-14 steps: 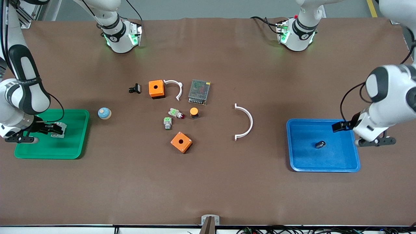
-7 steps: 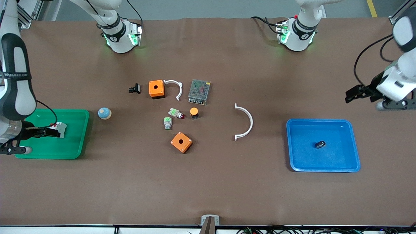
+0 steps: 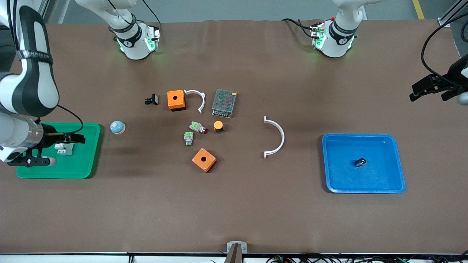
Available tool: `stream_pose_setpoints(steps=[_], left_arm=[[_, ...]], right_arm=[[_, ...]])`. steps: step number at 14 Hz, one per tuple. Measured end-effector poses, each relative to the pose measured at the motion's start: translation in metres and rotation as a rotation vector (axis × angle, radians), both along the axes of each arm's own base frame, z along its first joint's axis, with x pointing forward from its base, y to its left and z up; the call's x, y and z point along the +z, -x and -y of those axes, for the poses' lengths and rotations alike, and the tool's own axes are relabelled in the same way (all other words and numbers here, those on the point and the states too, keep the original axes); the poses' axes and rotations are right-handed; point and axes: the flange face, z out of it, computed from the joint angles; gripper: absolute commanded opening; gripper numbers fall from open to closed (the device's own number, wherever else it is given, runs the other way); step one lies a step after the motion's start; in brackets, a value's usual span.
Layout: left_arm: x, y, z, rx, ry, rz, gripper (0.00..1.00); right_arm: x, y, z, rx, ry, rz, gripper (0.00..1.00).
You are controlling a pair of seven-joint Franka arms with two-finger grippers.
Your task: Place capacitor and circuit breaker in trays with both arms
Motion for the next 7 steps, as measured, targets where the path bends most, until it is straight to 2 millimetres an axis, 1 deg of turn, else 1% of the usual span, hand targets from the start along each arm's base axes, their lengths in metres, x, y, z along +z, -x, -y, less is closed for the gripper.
stream_pose_setpoints(steps=[3, 5, 6, 7], left_arm=[[0.019, -0.001, -0.001, 0.000, -0.001, 0.026, 1.00], [0.035, -0.001, -0.001, 0.001, -0.002, 0.042, 1.00], [0.041, -0.001, -0.001, 0.000, -0.002, 0.054, 1.00], [0.046, -0.001, -0.001, 0.000, -0.003, 0.064, 1.00]], right_arm=[[0.045, 0.017, -0.007, 0.008, -0.005, -0.012, 1.00], [0.079, 0.024, -0.008, 0.009, -0.007, -0.023, 1.00], [0.093, 0.026, -0.009, 0.009, -0.008, -0.025, 1.00], [0.103, 0.026, -0.009, 0.010, -0.008, -0.023, 1.00]])
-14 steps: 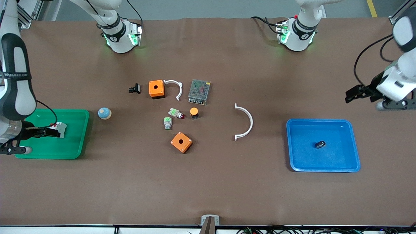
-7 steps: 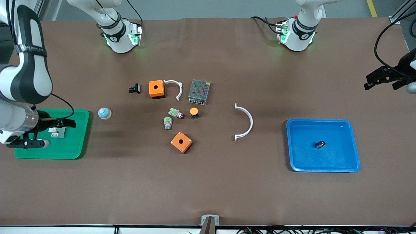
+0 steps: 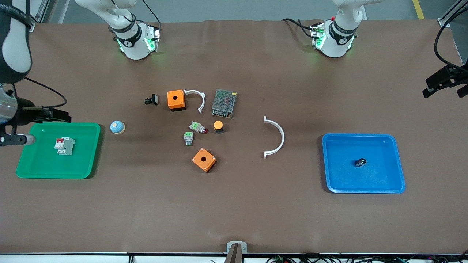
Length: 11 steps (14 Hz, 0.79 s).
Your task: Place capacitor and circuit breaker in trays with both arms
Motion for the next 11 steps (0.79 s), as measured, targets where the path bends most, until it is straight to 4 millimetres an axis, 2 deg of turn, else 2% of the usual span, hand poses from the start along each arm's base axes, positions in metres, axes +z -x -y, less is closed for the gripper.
stream_pose_setpoints(steps=[3, 6, 11], left_arm=[[0.004, -0.001, -0.004, 0.007, 0.000, 0.006, 1.00], [-0.004, -0.005, -0.009, 0.014, 0.003, -0.007, 1.00], [-0.010, -0.009, -0.012, 0.019, 0.005, -0.018, 1.00]], right_arm=[[0.005, 0.000, -0.001, 0.001, 0.000, 0.003, 1.00], [0.004, -0.001, 0.000, 0.001, 0.000, 0.004, 1.00], [0.025, -0.005, -0.001, 0.002, 0.004, 0.051, 1.00]])
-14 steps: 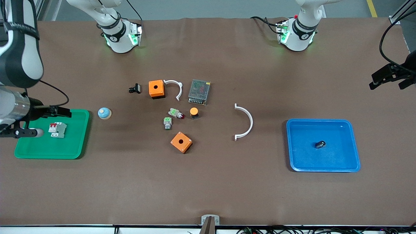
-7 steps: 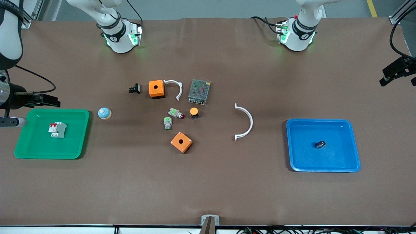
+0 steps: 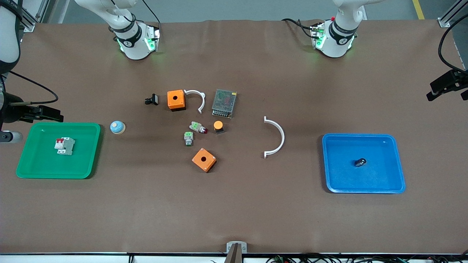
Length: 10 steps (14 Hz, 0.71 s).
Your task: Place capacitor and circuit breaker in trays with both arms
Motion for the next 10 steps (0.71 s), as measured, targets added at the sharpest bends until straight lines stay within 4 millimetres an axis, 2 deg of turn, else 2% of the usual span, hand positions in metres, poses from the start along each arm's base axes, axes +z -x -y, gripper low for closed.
stream_pose_setpoints(steps=[6, 10], left_arm=[[-0.005, -0.003, -0.002, 0.002, 0.002, -0.010, 1.00], [-0.004, -0.003, 0.005, -0.011, 0.002, -0.006, 1.00]], right_arm=[[0.004, 0.003, -0.002, 0.002, -0.002, -0.017, 1.00], [0.030, 0.016, -0.013, 0.021, -0.002, 0.014, 1.00]])
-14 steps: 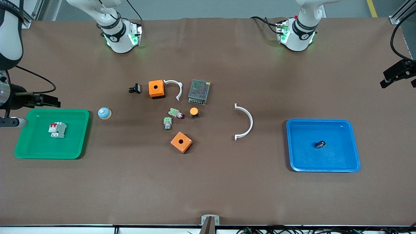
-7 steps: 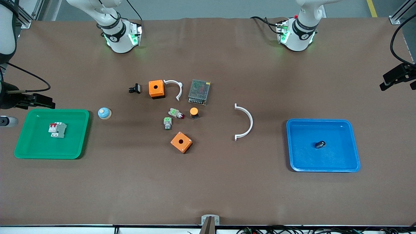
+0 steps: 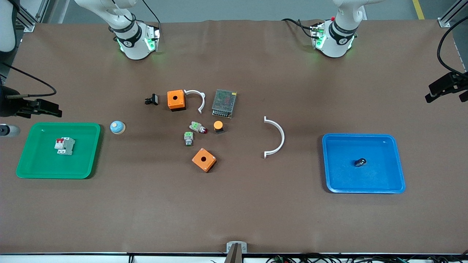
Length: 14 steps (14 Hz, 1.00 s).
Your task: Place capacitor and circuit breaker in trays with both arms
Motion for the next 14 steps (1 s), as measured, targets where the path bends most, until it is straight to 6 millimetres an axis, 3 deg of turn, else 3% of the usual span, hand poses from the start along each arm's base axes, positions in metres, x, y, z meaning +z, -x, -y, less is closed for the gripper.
stream_pose_setpoints(steps=[3, 10, 14], left_arm=[[0.003, 0.000, -0.005, 0.008, 0.001, 0.007, 1.00], [0.004, 0.000, -0.002, 0.003, 0.001, 0.007, 1.00], [0.004, 0.001, -0.005, 0.008, 0.001, 0.005, 1.00]], right_arm=[[0.020, 0.016, 0.000, 0.000, -0.002, 0.021, 1.00], [0.045, 0.041, 0.003, -0.006, -0.004, 0.057, 1.00], [0.049, 0.045, 0.012, -0.022, -0.004, 0.064, 1.00]])
